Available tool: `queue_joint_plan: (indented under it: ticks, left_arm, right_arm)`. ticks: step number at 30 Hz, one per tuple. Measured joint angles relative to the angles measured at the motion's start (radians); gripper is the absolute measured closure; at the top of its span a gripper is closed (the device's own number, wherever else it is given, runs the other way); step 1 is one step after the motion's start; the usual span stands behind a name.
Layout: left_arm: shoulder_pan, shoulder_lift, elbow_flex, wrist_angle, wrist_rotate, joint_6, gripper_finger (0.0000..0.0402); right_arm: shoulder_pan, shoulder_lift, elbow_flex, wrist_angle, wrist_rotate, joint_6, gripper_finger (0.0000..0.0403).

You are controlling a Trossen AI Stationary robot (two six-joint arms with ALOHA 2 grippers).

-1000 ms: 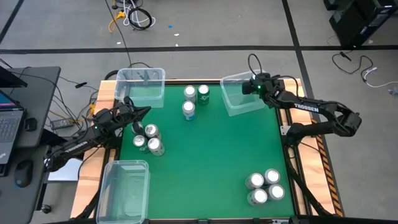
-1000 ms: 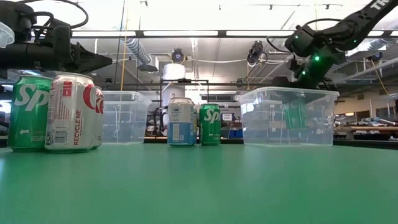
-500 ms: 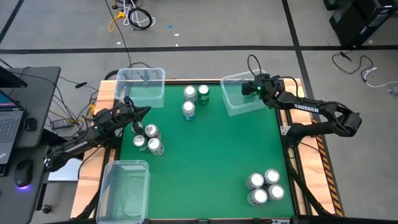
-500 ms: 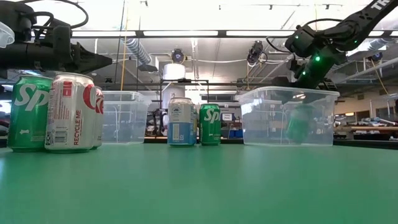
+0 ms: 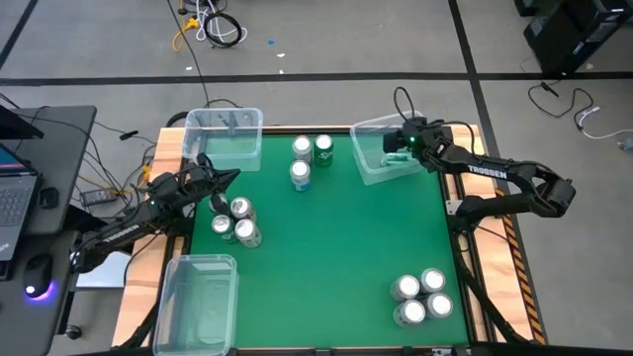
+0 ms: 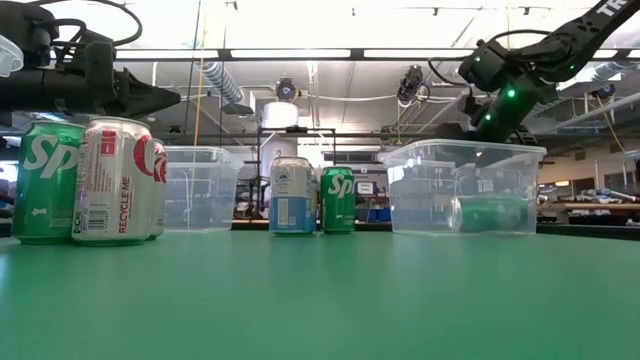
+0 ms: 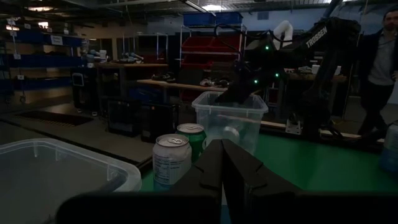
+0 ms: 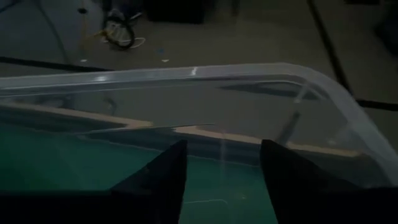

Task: Sort soda cans
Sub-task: Put the green soda can into the top right transparent bin

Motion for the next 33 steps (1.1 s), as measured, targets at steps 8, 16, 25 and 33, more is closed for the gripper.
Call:
queue_joint_plan:
  ticks: [8,16,25,33]
  left_arm:
    - [0.0,0.0,0.0,0.0,0.0,0.0,0.0392]
    - [0.0,0.0,0.0,0.0,0.0,0.0,0.0392]
    - [0.0,0.0,0.0,0.0,0.0,0.0,0.0392]
    - [0.0,0.0,0.0,0.0,0.0,0.0,0.0392]
  right_arm:
    - [0.005,0.0,0.081,-0.108,-0.218,-0.015,0.0229]
    - [0.036,0.001,0.281,-0.461,-0.326,-0.113,0.0269]
    - [0.039,0.001,0.424,-0.738,-0.495,-0.373,0.0346]
    - [0.001,0.02,0.426,-0.854,-0.502,-0.524,0.035]
